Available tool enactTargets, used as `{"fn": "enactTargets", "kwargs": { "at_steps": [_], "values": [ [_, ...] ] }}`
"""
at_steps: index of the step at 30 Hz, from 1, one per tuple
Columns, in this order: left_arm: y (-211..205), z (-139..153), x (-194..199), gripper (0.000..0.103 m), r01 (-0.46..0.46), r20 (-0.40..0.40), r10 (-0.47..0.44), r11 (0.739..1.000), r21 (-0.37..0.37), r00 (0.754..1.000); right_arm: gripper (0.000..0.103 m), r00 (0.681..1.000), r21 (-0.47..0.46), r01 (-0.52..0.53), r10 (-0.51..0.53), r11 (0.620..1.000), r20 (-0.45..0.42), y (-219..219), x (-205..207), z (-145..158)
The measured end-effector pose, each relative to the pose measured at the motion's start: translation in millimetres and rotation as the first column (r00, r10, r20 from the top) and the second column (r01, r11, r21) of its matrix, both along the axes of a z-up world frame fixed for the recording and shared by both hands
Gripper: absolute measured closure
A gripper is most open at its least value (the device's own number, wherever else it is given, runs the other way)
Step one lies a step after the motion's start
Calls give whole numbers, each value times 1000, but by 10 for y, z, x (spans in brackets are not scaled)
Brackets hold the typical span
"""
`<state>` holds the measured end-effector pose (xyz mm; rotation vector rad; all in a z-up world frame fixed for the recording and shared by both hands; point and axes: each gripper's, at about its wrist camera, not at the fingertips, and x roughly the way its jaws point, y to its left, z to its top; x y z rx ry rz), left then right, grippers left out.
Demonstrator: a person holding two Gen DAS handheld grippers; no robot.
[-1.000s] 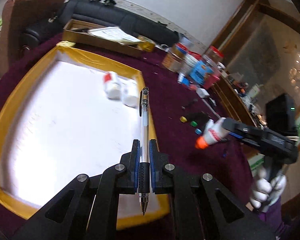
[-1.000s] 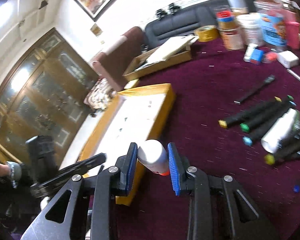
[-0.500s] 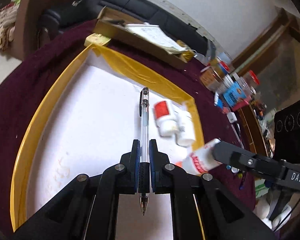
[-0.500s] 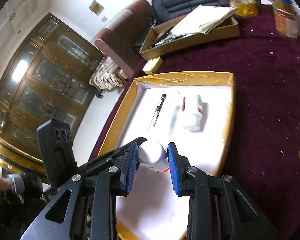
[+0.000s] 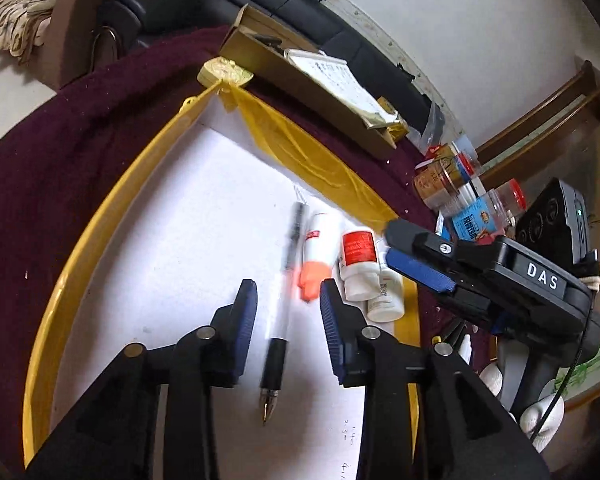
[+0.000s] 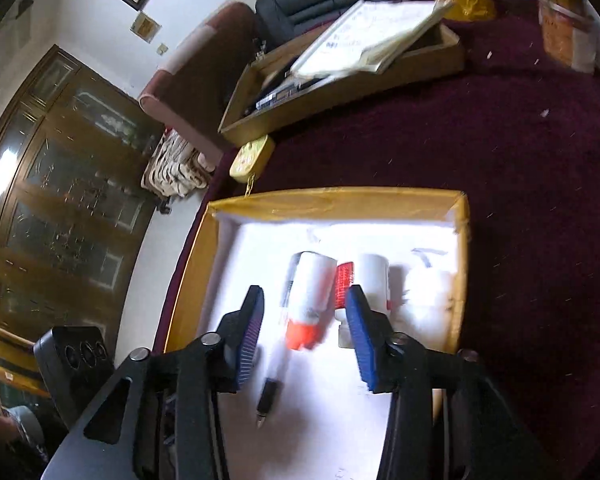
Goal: Organize rigid objects
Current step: 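Carry the pen and glue bottle into the tray and open both grippers, then grasp two black markers with yellow and green caps in the left gripper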
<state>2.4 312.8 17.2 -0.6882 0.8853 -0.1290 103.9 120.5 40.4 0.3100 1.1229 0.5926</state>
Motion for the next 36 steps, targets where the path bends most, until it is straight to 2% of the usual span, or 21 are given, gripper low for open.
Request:
{"fn": "enactTargets", "kwargs": {
  "at_steps": [5, 7, 8, 11, 13, 16, 20, 22, 23, 26, 30, 33, 34, 35, 36],
  "values": [
    [-104, 188, -90, 72, -6, 42, 6, 1000, 20, 999, 63, 995, 43, 41, -44, 998, 86, -513, -181, 279],
    [-242, 316, -153, 60, 9, 74, -13, 999, 43, 997, 62, 985, 33, 73, -78, 997, 154, -834, -337, 385],
    [-341, 388, -187, 54, 22, 94, -28, 998, 58, 995, 58, 978, 29, 96, -100, 995, 182, -1000, -420, 420],
    [-729, 562, -241, 51, 91, 136, -105, 990, 109, 985, 54, 946, 15, 199, -196, 980, 259, -1559, -649, 446],
    [-1087, 639, -224, 50, 168, 146, -190, 974, 153, 971, 54, 918, 10, 274, -264, 962, 295, -1923, -795, 418],
    [-1698, 656, -156, 50, 285, 135, -319, 932, 225, 938, 54, 872, 15, 385, -368, 923, 323, -2481, -1014, 323],
    [-2463, 513, 9, 50, 411, 77, -454, 856, 315, 887, 54, 831, 47, 476, -466, 878, 305, -3111, -1199, 137],
    [-2777, 425, 112, 50, 445, 45, -495, 815, 371, 868, 54, 815, 83, 508, -509, 858, 277, -3332, -1220, 41],
    [-2944, 385, 178, 50, 459, 28, -515, 786, 415, 857, 54, 804, 108, 526, -535, 844, 259, -3458, -1223, -25],
    [-3316, 332, 367, 51, 468, 13, -553, 717, 517, 833, 54, 782, 163, 560, -583, 812, 221, -3705, -1245, -154],
    [-3669, 260, 581, 51, 491, 15, -617, 641, 590, 786, 55, 782, 206, 565, -598, 799, 177, -3833, -1183, -245],
    [-3893, 63, 745, 46, 525, -56, -644, 567, 635, 763, 55, 795, 192, 549, -579, 813, 179, -3791, -1193, -262],
    [-3905, 20, 773, 45, 513, -54, -636, 567, 644, 770, 55, 800, 182, 544, -572, 819, 183, -3767, -1200, -267],
    [-3907, -54, 786, 49, 540, -105, -632, 551, 637, 768, 55, 805, 170, 536, -561, 827, 191, -3737, -1195, -269],
    [-3845, -48, 777, 58, 537, -77, -627, 590, 603, 775, 55, 809, 161, 531, -554, 832, 197, -3713, -1195, -268]
  ]
}}
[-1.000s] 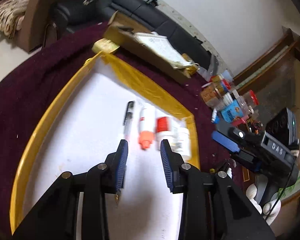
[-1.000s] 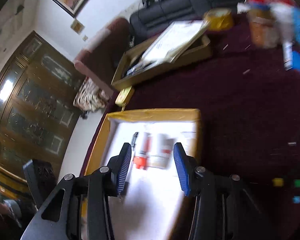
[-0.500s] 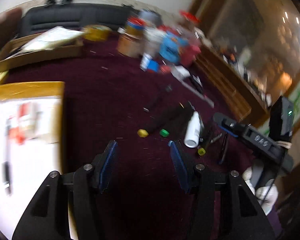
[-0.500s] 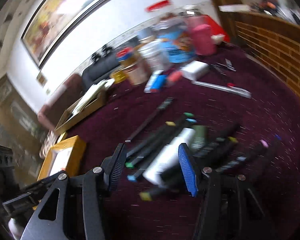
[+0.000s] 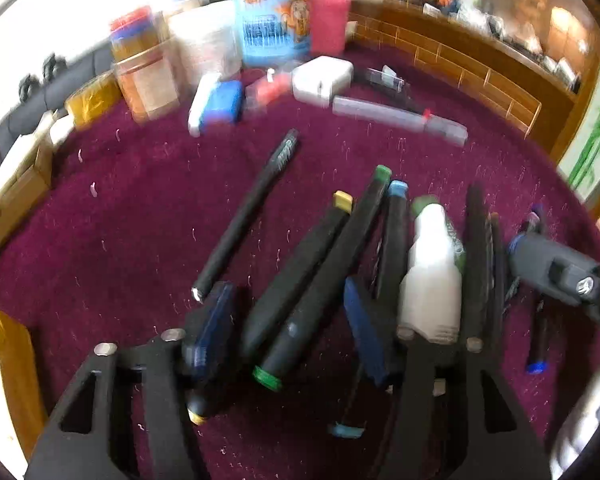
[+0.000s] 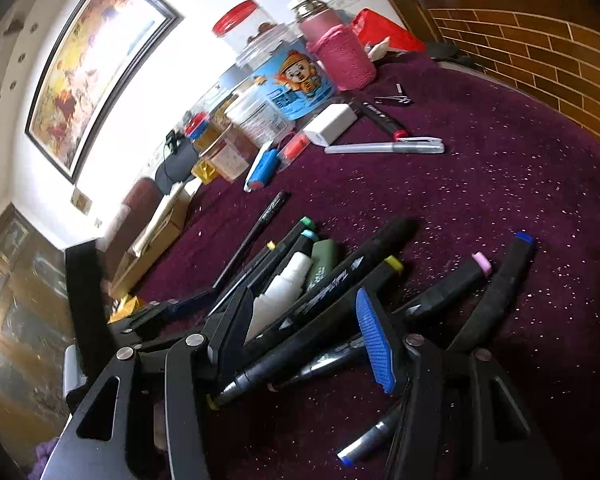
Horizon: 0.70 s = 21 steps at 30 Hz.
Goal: Organize rigid objects
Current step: 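Grasp two black markers with yellow and green caps in the left gripper, then grasp a green-capped black marker with the right gripper while the left holds its markers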
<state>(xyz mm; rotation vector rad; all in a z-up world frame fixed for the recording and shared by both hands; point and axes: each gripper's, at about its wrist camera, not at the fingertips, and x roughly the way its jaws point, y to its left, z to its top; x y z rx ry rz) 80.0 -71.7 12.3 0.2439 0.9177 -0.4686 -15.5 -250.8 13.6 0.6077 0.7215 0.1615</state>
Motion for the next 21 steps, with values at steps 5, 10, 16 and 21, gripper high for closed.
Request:
{"fn": "enactTargets", "kwargs": {
  "at_steps": [5, 10, 16, 21],
  "values": [
    [161, -8, -362, 76, 25, -32, -24, 1000, 9, 999, 55, 1000, -35, -12, 12, 999, -7, 55, 2, -26],
    [478, 34, -964, 76, -2, -99, 0, 1000, -24, 995, 55, 1000, -27, -5, 4, 1000, -15, 29, -9, -51],
    [799, 109, -1382, 72, -69, -141, 43, 980, -188, 989, 55, 1000, -46, -24, 24, 999, -14, 64, -16, -46],
    [861, 84, -1324, 69, -97, -106, 77, 977, -190, 991, 55, 1000, -77, -14, 14, 997, -4, 103, -86, -30]
  ]
}}
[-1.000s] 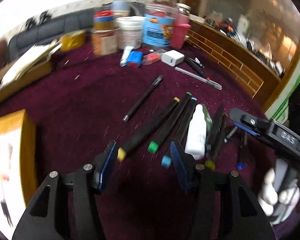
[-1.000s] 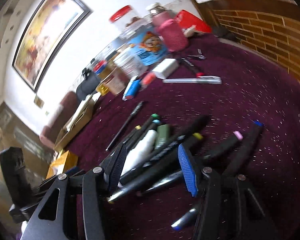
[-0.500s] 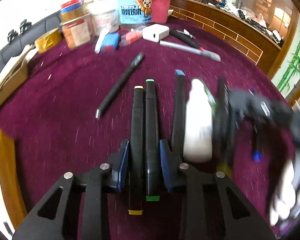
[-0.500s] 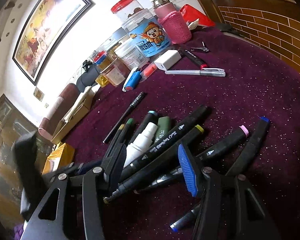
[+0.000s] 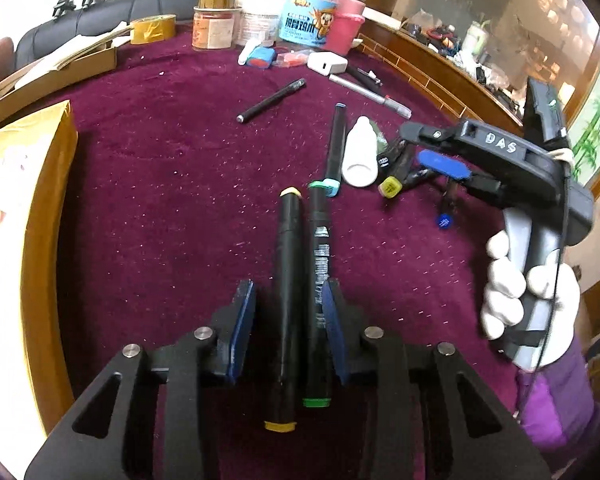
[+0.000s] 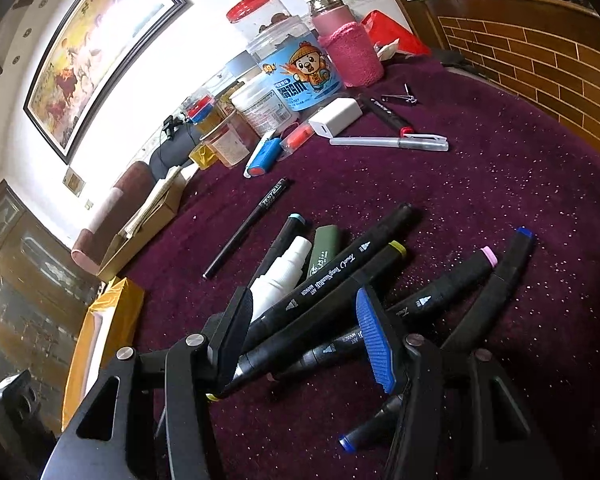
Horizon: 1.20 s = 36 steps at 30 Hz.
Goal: Organize rigid objects
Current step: 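Grasp a green-capped black marker with the right gripper while the left holds its markers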
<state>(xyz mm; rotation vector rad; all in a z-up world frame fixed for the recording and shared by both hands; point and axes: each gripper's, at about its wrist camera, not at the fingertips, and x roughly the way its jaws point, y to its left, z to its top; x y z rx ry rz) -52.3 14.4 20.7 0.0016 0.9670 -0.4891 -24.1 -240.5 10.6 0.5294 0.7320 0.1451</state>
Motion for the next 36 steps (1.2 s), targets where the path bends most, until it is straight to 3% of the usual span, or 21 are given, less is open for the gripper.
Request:
{"fn": "enactTargets", "kwargs": {
  "at_steps": [8, 11, 15, 17, 19, 20, 22, 25, 31, 36],
  "values": [
    [166, -38, -49, 69, -38, -33, 36, 998, -48, 999, 54, 1000, -39, 5, -5, 999, 3, 50, -9, 17],
    [137, -68, -2, 70, -66, -40, 67, 998, 14, 997, 54, 1000, -44, 5, -5, 999, 3, 57, -6, 19],
    [-170, -89, -41, 68, -37, 68, 25, 982, 187, 997, 55, 1000, -59, 10, -10, 998, 4, 77, -19, 20],
    [-267, -103, -42, 68, -27, 109, 4, 977, 213, 994, 55, 1000, -73, 17, -16, 997, 6, 93, -26, 23],
    [-250, -99, -6, 77, -20, 101, 1, 982, 186, 995, 55, 1000, -94, 31, -31, 995, 4, 106, -20, 38],
    [-224, -92, -9, 91, -20, 98, 3, 985, 172, 995, 55, 999, -117, 49, -48, 992, 9, 116, -48, 73],
    [-141, -86, -27, 91, -24, 77, 14, 992, 127, 997, 55, 997, -150, 61, -52, 987, 64, 170, -166, 190],
    [24, -61, -120, 91, -45, 49, 43, 998, 42, 998, 54, 995, -181, -25, 42, 983, 92, 369, -406, 351],
    [325, 114, -365, 91, -74, 48, 81, 988, -136, 996, 54, 964, -206, -264, 265, 942, -23, 982, -557, 212],
    [519, 288, -534, 91, -86, 72, 103, 974, -209, 992, 54, 957, -242, -288, 270, 926, -107, 1270, -417, 2]
  ]
}}
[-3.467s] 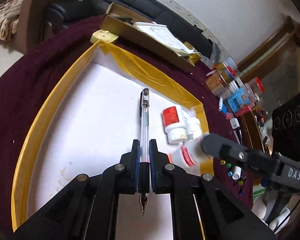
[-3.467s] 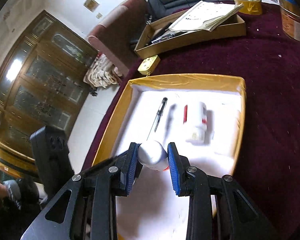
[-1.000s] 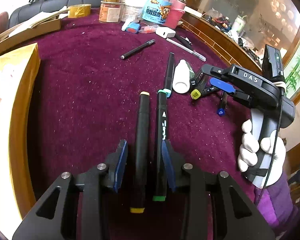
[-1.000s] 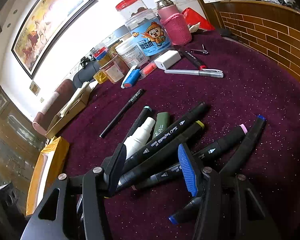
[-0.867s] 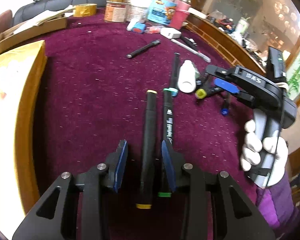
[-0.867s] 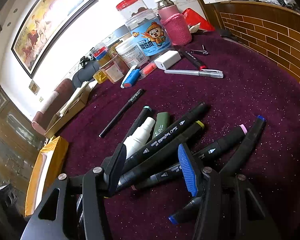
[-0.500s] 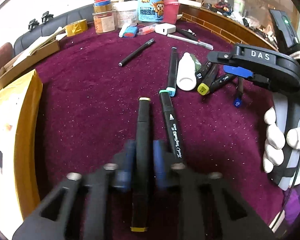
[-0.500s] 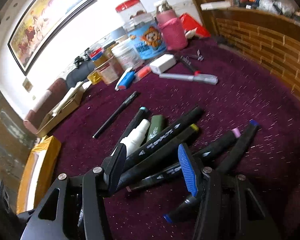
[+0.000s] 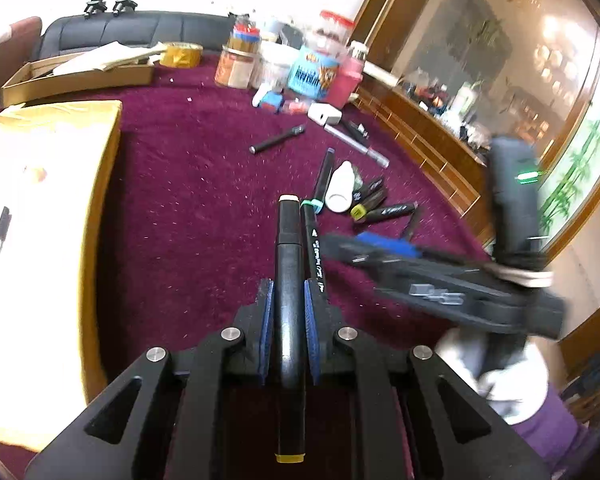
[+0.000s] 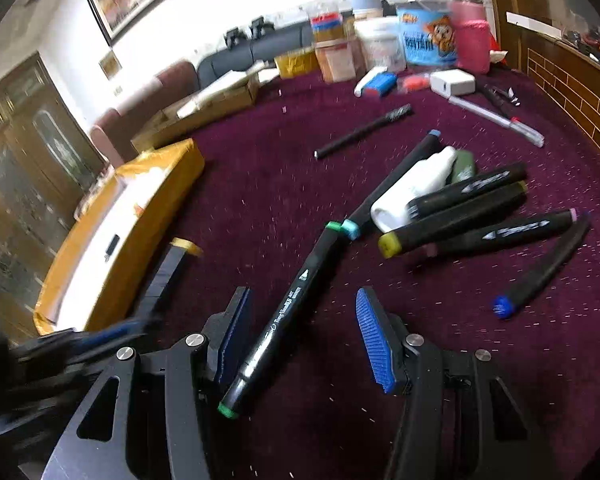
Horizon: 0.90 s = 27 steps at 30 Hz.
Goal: Organize rigid objects
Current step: 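Grasp a green-capped black marker with the right gripper while the left holds its markers, then lower the markers into the tray and open both grippers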
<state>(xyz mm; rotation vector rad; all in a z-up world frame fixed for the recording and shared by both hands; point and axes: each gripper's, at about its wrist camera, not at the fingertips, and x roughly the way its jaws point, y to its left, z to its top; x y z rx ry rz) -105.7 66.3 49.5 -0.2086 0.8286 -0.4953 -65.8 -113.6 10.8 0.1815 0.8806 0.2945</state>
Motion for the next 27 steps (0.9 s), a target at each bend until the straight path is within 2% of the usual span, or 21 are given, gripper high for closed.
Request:
{"fn": "enactTargets", "kwargs": {
  "at_steps": [5, 8, 11, 12, 15, 18, 22, 27],
  "values": [
    [355, 111, -99, 91, -49, 0, 50, 996, -76, 999, 54, 998, -60, 26, -29, 998, -56, 202, 128, -129],
    [570, 159, -142, 91, -92, 7, 93, 991, -99, 996, 55, 997, -157, 51, -59, 986, -47, 332, 154, -128],
    [812, 207, -172, 91, -136, 11, 139, 983, -123, 990, 83, 998, -228, 47, -57, 972, -35, 435, 107, -122],
    [890, 221, -180, 91, -149, 12, 152, 980, -128, 988, 90, 998, -214, 41, -51, 976, -43, 427, 99, -112],
    [1104, 256, -175, 91, -184, 10, 188, 973, -138, 982, 90, 996, -95, 21, -29, 995, -80, 305, 79, -81],
    [1286, 305, -137, 91, -217, 20, 221, 968, -124, 975, 90, 997, 19, 10, -8, 1000, -74, 225, 47, 10],
    [1500, 372, -77, 91, -249, 31, 254, 962, -112, 967, 90, 998, 127, -18, 24, 992, -50, 221, 14, 257],
    [1736, 398, 150, 91, -293, 21, 295, 953, -79, 955, 90, 995, 230, -83, 96, 970, -43, 433, 138, 517]
  ]
}}
